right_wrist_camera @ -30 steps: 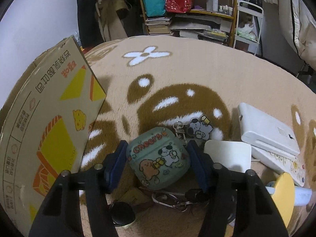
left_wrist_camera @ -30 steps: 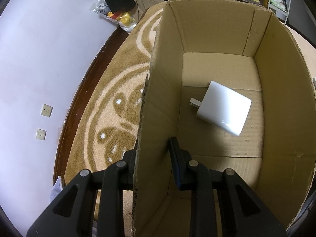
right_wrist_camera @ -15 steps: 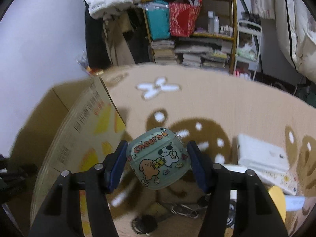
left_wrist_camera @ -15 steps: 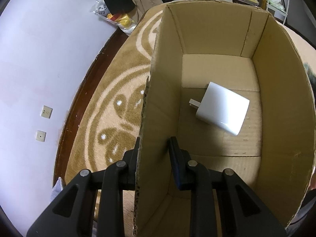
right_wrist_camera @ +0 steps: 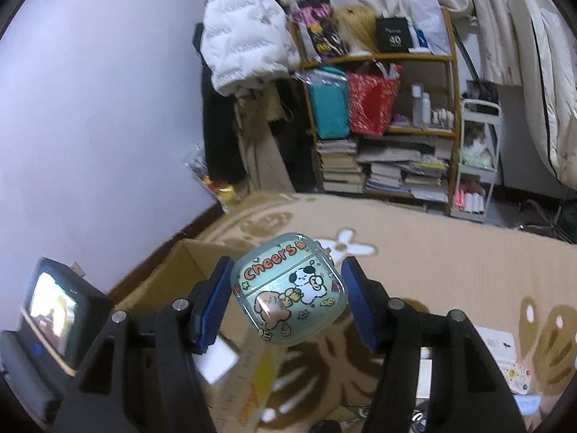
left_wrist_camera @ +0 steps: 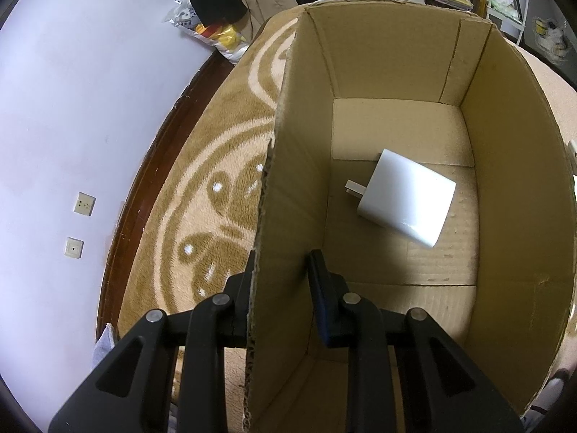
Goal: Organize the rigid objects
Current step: 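Carry the earbud case into the box beside the charger and release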
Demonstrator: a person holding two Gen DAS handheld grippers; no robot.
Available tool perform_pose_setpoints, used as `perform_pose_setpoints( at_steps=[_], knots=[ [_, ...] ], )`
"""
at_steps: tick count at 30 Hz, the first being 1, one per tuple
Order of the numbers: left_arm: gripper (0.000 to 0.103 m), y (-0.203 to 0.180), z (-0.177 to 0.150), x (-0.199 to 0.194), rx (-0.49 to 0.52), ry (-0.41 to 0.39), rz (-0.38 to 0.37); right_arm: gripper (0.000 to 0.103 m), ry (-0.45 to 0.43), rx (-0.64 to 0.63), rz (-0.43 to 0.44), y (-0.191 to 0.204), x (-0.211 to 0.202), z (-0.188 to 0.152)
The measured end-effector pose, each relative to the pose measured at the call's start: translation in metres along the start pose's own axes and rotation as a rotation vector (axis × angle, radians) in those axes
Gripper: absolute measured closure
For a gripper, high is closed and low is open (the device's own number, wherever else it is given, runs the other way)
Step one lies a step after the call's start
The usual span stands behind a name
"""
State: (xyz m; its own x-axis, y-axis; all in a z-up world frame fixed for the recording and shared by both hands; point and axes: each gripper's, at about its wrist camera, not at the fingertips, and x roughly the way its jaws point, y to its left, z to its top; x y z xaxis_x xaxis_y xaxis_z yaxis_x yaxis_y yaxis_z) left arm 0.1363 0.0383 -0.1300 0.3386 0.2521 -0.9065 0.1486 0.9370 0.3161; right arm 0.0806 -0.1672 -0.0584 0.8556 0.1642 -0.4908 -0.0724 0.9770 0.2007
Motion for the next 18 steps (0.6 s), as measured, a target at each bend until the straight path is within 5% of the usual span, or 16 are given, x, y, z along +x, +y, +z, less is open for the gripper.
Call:
perform_pose_setpoints(
  at_steps=[9, 18],
  knots=[
    [0.079, 0.001, -0.001, 0.003, -0.004, 0.015, -0.01, 0.038, -0.036, -0.037, 0.094, 0.03, -0.015, 0.01],
    [0.079, 0.002, -0.001, 0.003, -0.008, 0.02, -0.013, 0.038, 0.055, -0.04, 0.13, 0.031, 0.011, -0.007]
  ],
)
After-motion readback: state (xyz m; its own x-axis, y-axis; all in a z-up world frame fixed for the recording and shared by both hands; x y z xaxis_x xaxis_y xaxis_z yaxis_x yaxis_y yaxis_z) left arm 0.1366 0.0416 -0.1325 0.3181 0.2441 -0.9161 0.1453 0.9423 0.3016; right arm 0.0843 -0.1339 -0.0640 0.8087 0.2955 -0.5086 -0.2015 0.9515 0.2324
